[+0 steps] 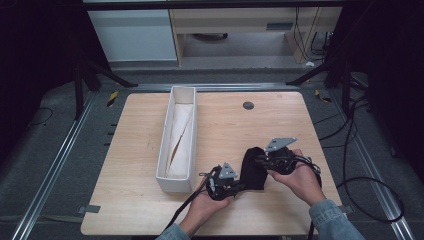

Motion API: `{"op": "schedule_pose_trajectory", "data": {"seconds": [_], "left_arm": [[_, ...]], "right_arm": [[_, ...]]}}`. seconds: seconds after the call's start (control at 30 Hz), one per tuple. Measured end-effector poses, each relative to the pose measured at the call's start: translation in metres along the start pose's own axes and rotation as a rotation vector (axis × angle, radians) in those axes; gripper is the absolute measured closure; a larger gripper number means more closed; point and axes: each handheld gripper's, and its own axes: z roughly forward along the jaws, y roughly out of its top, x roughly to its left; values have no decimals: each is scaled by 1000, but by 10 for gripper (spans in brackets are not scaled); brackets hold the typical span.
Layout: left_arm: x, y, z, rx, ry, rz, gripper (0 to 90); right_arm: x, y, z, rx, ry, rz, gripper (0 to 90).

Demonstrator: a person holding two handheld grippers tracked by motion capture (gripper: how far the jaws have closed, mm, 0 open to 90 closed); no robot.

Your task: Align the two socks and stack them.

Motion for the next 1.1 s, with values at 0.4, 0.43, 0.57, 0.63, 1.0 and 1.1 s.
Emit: {"op": "schedule_pose_trajectory", "data": {"seconds": [0.4,0.43,0.57,0.63,1.0,1.1], "left_arm": [[-4,0,0,17,-15,9,793],[-5,-1,0,17,-18,7,796],[-11,-2,-2,23,-30,24,799],[-15,-3,-4,20,-34,31,801],[-25,-6,-24,4,-39,49,818],[-23,-3,-28,-10,-28,44,809]], "right_arm": [[-1,-2,-4,-13,6,6,785],[0,-3,-6,-15,2,4,785],[6,-6,-15,-21,-3,-1,785],[10,-7,-21,-21,-6,-4,786],[40,-4,-55,-52,-11,-43,785],[44,4,-62,-57,-15,-57,785]]}}
